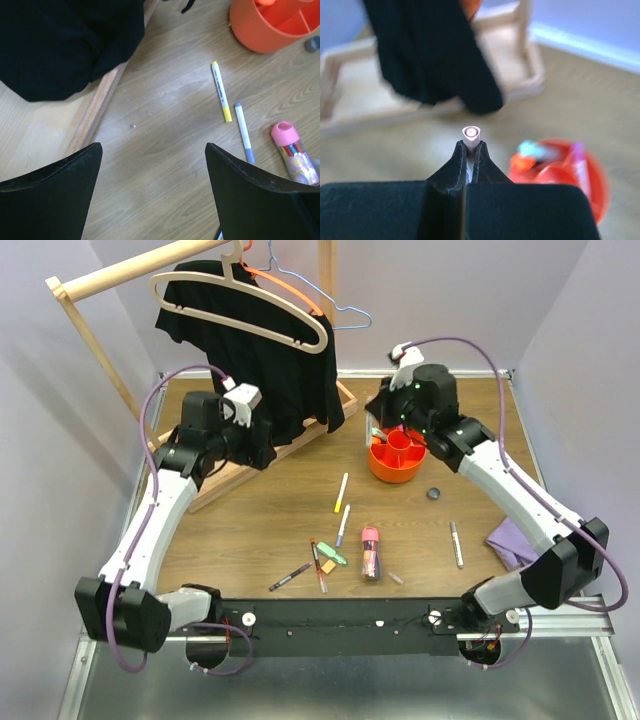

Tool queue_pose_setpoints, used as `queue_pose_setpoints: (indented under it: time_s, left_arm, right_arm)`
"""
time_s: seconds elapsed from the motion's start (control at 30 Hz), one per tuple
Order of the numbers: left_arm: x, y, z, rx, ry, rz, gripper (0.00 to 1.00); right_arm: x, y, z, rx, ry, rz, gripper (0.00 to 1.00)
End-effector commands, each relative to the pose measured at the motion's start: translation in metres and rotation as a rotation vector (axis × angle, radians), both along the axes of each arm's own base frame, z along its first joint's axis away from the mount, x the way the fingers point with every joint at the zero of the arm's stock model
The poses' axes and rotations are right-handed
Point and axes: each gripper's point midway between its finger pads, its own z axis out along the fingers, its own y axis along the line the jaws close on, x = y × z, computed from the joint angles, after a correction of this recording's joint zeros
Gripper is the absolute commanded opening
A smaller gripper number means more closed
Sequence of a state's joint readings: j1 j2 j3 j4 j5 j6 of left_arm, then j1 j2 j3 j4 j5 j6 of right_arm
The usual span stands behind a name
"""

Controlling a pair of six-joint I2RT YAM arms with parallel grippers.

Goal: Sort the stationery into containers
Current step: Pick up the pen from the center of the board, then place the pen in the storage box.

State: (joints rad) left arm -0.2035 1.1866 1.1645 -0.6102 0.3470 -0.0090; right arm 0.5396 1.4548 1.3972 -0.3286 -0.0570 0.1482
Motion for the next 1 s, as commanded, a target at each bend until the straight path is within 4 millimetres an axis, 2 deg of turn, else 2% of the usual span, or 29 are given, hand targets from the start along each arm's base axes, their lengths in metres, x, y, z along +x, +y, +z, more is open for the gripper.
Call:
queue_pose_setpoints:
  time_s: [0.0,0.03,0.1,0.2,0.23,0.33,0.37,0.77,0.97]
  left_arm:
    - [0.020,-0.005,0.017,-0.088,0.041,-0.009,0.91]
    - [0.024,-0.004,0.019,-0.085,0.037,-0.008,0.91]
    - [0.034,-0.002,0.022,-0.076,0.016,0.003,0.91]
    - [0.044,-0.002,0.023,-0.070,0.013,0.006,0.91]
    - [0.046,-0.002,0.022,-0.064,0.012,0.003,0.91]
    - [0.055,-0.001,0.023,-0.051,0.006,0.008,0.91]
    - [0.056,0.000,0.023,-0.048,0.004,0.009,0.91]
    - [0.067,0.005,0.017,-0.031,0.019,0.035,0.91]
    - [0.066,0.005,0.017,-0.033,0.023,0.037,0.90]
  right_arm:
    - [0.072,-0.056,0.032,-0.028,-0.274,-0.249,0.01]
    - [0.081,-0.067,0.040,-0.013,-0.308,-0.293,0.01]
    - [0.097,-0.089,0.038,-0.023,-0.317,-0.354,0.01]
    - [0.118,-0.112,0.025,-0.057,-0.311,-0.413,0.01]
    - [0.126,-0.117,0.014,-0.083,-0.296,-0.418,0.01]
    - [0.136,-0.128,-0.002,-0.134,-0.274,-0.410,0.01]
    - [0.139,-0.129,-0.014,-0.153,-0.252,-0.405,0.01]
    - [0.133,-0.132,-0.090,-0.246,-0.102,-0.338,0.01]
    - [0.124,-0.133,-0.118,-0.268,-0.039,-0.322,0.01]
